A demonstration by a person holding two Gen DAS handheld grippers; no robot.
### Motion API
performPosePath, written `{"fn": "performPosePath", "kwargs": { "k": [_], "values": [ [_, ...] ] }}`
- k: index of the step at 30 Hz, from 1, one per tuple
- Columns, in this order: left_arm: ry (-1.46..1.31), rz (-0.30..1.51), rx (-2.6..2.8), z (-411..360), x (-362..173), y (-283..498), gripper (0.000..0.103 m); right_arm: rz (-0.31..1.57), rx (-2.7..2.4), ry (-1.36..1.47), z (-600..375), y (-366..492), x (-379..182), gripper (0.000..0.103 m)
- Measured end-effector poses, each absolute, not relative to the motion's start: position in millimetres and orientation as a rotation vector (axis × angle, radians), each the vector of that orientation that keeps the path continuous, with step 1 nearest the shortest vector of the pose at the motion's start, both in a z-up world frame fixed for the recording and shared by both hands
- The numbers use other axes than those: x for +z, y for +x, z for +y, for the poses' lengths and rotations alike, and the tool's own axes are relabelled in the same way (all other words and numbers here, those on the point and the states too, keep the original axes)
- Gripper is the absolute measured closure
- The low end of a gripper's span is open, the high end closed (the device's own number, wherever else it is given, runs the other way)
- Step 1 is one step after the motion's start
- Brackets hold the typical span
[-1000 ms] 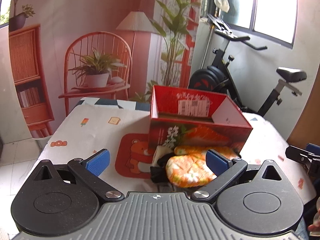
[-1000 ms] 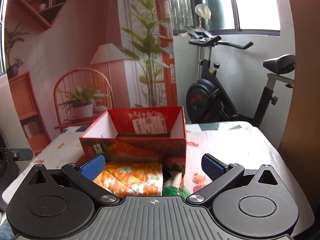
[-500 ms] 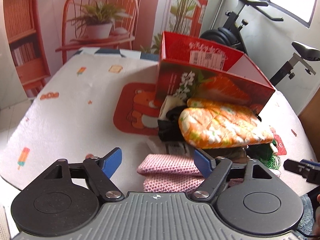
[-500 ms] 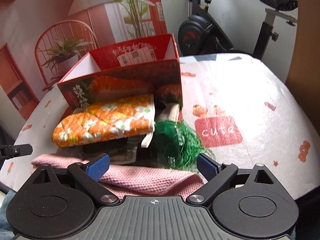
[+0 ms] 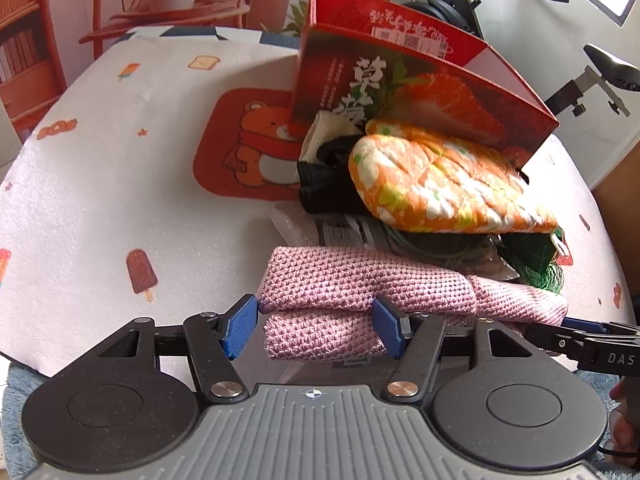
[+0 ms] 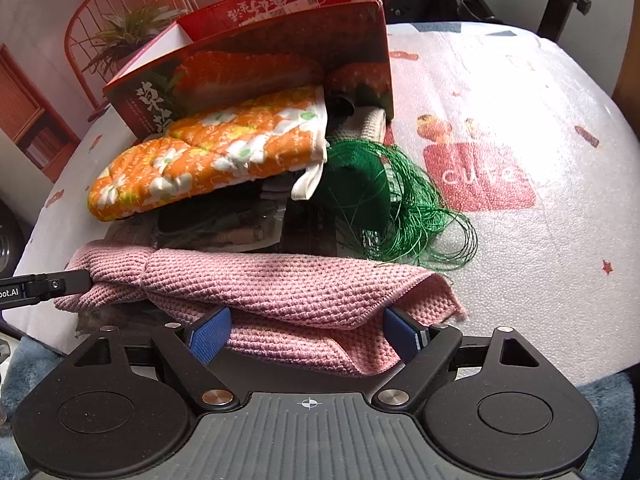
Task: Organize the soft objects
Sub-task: 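Lower the right tool onto the pink knitted towel and close its fingers, then lift the pink towel with the right tool and carry it over the box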
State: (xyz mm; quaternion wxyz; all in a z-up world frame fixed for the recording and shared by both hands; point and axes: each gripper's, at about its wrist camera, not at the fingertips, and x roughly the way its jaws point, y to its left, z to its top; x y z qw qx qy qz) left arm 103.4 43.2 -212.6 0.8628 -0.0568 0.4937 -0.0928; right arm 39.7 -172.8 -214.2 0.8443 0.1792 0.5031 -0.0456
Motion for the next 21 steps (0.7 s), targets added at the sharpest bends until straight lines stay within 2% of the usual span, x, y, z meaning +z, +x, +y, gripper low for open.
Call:
{"fn": "performPosePath", "kwargs": {
  "k": [8, 12, 16, 21],
  "values": [
    [-0.141, 1.078, -0.214, 44.3, -227.0, 106.5, 0.038, 1.088, -0.087, 0.351, -170.4, 47.7, -228.0, 0.027],
    [-0.145, 1.075, -0.237, 41.7, -230.0, 106.9, 0.050, 1.082, -0.078, 0.337, -169.1, 48.9, -227.3, 0.028],
    [-0.139, 1.067, -0.248, 37.9, -228.6, 105.4, 0.057, 1.060, -0.049, 0.333, -166.8, 47.6, -221.8, 0.039],
    [-0.135, 1.068, -0.248, 36.9, -228.4, 105.5, 0.057, 1.038, -0.004, 0.322, -161.5, 48.9, -217.8, 0.052]
  ]
}}
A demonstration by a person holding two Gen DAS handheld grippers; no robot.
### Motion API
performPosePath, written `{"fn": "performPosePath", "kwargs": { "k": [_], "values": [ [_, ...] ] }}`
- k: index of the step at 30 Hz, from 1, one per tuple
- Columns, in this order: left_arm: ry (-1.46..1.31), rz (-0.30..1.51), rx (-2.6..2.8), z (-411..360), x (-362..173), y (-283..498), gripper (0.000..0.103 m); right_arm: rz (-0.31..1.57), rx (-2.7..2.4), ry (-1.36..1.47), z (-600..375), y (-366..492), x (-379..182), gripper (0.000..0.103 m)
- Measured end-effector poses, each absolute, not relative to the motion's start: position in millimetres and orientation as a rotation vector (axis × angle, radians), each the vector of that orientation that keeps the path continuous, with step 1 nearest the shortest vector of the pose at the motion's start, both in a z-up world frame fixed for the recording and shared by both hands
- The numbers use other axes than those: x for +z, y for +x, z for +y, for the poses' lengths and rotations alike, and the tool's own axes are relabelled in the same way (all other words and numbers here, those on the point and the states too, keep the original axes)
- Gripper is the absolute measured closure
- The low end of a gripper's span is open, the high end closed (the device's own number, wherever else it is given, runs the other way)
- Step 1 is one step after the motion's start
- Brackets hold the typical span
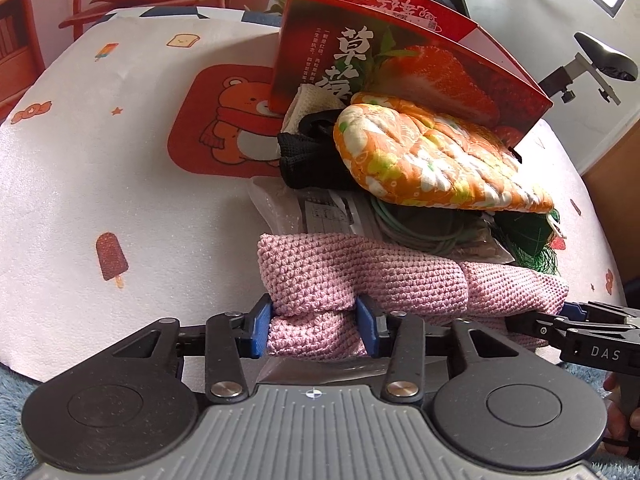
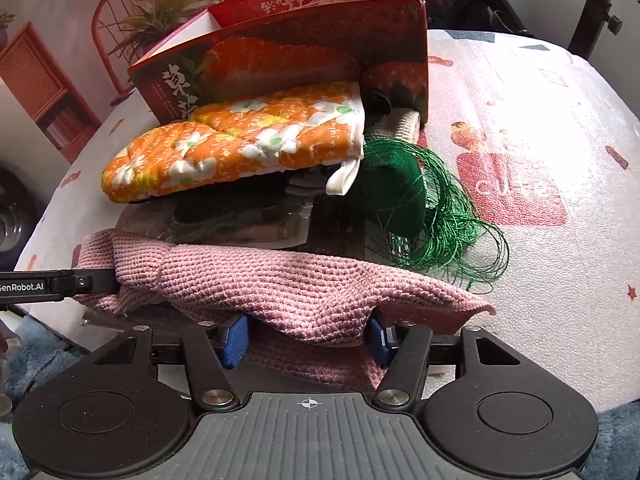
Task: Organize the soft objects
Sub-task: 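Lift the pink towel with the right tool and carry it over the box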
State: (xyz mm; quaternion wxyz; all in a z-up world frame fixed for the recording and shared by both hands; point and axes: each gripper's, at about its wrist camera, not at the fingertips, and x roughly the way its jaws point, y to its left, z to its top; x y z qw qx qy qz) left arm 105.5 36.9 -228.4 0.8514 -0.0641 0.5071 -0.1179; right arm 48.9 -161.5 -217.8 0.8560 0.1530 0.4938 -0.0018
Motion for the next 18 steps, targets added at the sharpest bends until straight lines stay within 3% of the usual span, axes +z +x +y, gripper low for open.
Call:
{"fn": "performPosePath", "kwargs": {
  "k": [2, 6, 18],
  "values": [
    [-0.133, 1.069, -0.249, 36.4, -228.8, 105.8, 0.057, 1.032, 0.017, 0.327, -161.0, 49.4, -217.5, 0.059],
    [-0.131, 1.075, -0.252, 35.7, -230.6, 106.6, 0.057, 1.033, 0.036, 0.338, -160.7, 50.5, -219.4, 0.062],
    [-0.136, 1.077, -0.265, 36.5, -235.4, 108.5, 0.056, 1.074, 0.027, 0.310, -154.8, 55.8, -230.0, 0.058]
  ]
}}
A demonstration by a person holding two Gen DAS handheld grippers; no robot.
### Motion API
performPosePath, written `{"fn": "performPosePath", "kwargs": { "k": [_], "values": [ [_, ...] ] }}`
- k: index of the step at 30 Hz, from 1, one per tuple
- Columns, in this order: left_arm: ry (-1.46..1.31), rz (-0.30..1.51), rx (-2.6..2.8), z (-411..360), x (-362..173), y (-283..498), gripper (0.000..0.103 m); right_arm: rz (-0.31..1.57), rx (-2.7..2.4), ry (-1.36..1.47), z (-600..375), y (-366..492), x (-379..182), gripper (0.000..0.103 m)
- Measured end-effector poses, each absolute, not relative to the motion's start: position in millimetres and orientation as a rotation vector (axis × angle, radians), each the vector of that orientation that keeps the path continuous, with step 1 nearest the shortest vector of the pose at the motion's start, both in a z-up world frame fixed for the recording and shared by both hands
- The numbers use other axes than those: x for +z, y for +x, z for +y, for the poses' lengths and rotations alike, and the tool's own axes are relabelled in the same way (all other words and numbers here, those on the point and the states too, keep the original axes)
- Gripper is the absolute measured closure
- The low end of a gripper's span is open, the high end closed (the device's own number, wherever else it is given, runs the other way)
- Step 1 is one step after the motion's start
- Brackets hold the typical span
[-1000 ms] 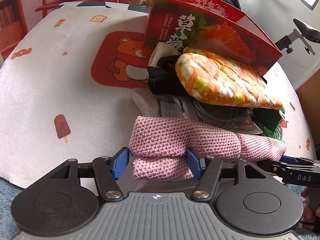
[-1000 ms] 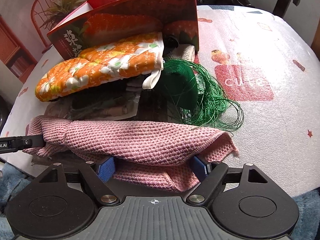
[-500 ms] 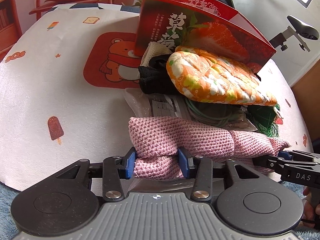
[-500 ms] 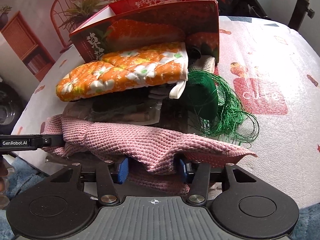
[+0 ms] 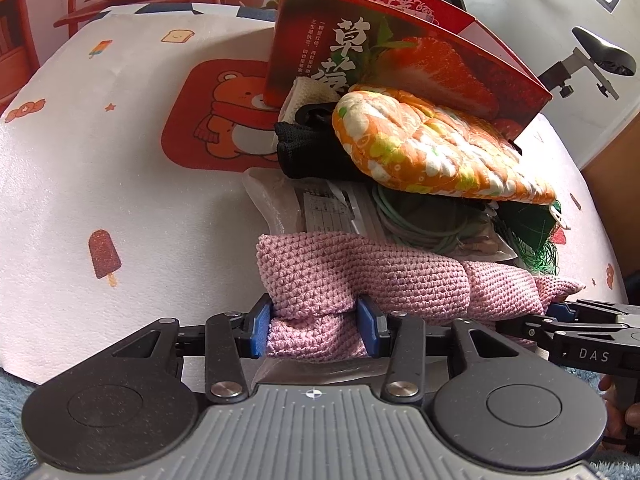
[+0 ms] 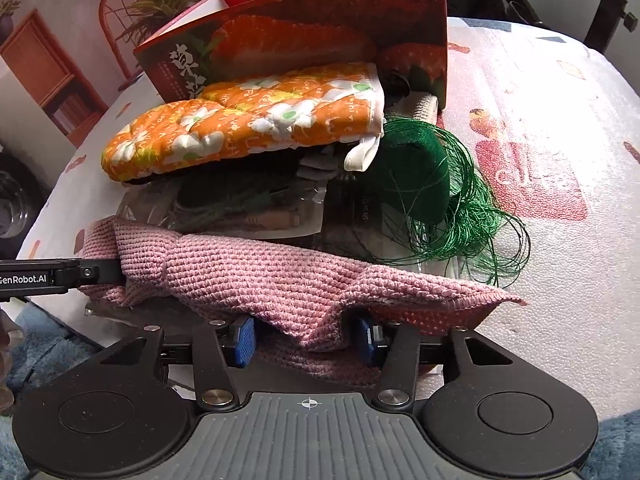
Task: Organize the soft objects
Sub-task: 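Lift the pink towel with the right tool and carry it over the box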
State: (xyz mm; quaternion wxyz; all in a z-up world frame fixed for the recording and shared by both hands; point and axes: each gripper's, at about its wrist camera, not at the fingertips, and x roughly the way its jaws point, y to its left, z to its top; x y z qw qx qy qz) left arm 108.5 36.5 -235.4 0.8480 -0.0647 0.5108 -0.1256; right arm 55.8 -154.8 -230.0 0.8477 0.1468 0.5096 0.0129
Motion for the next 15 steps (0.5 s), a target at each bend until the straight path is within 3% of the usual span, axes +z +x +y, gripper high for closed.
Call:
{"fn": "performPosePath", "kwargs": {
  "k": [6, 10, 15],
  "values": [
    [-0.139, 1.080, -0.266, 36.8, -238.1, 110.6, 0.058, 1.074, 0.031, 0.268, -151.5, 56.3, -230.6, 0.060],
    [-0.162, 1.078, -0.273, 40.6, -238.0, 110.9, 0.062, 1.058, 0.040, 0.304, -156.2, 53.6, -228.5, 0.078],
    [-0.137, 1.029, -0.257, 40.6, -226.2, 104.7, 0.077, 1.001, 0.083, 0.307, -153.1, 47.8, -216.1, 0.086]
  ]
}}
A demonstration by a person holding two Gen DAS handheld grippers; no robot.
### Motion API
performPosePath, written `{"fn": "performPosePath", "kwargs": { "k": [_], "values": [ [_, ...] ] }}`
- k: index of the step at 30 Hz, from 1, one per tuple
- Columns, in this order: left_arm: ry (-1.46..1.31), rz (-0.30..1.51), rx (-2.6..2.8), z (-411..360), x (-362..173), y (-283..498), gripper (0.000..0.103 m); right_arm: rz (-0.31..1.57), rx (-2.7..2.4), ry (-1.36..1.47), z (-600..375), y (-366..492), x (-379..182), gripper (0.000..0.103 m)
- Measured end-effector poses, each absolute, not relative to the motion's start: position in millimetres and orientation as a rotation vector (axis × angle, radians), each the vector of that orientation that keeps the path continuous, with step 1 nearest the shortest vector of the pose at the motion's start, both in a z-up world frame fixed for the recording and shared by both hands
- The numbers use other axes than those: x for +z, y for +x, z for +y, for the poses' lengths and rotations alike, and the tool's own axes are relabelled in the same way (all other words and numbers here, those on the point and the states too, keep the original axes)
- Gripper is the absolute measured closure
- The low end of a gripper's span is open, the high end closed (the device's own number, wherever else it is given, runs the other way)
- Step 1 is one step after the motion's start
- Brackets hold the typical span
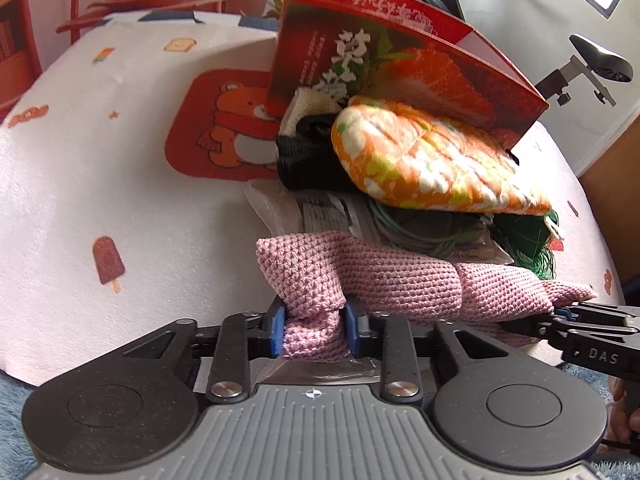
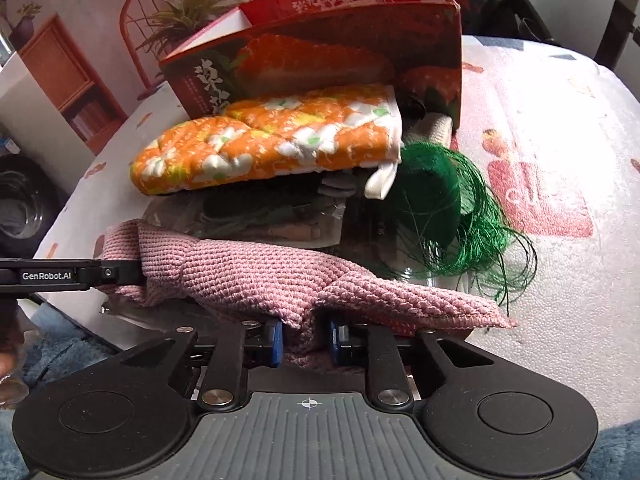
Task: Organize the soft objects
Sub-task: 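Lift the pink towel with the right tool and carry it over the box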
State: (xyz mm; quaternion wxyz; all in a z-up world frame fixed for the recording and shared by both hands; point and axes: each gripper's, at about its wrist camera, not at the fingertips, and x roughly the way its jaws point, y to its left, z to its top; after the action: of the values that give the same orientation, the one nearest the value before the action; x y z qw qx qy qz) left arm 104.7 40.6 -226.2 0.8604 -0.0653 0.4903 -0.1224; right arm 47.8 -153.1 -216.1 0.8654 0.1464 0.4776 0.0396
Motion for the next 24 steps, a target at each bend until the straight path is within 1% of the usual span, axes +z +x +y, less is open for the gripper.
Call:
{"fn": "performPosePath", "kwargs": {
  "k": [1, 2, 6, 14, 20, 24],
  "values": [
    [-0.140, 1.016, -0.254, 42.5, -222.7, 103.0, 0.080, 0.976, 0.094, 0.303, -152.0, 45.6, -210.4, 0.087],
    [-0.143, 1.003, -0.250, 44.3, -219.4, 101.2, 0.081, 0.949, 0.106, 0.302, -151.5, 43.1, -204.2, 0.087],
    [-0.147, 0.918, -0.243, 49.7, -198.6, 90.7, 0.081, 0.856, 0.140, 0.289, -149.7, 34.8, -182.0, 0.088],
    [-0.096, 0.709, -0.257, 47.4, -146.5, 76.5, 0.081, 0.749, 0.157, 0.242, -147.0, 32.8, -146.8, 0.087],
    [-0.074, 0.602, -0.306, 31.6, -100.1, 101.0, 0.081, 0.648, 0.140, 0.287, -174.8, 61.2, -107.2, 0.087],
    [-0.044, 0.568, -0.329, 14.2, -82.3, 136.8, 0.081, 0.598, 0.112, 0.189, -190.0, 93.5, -79.3, 0.087]
  ]
}}
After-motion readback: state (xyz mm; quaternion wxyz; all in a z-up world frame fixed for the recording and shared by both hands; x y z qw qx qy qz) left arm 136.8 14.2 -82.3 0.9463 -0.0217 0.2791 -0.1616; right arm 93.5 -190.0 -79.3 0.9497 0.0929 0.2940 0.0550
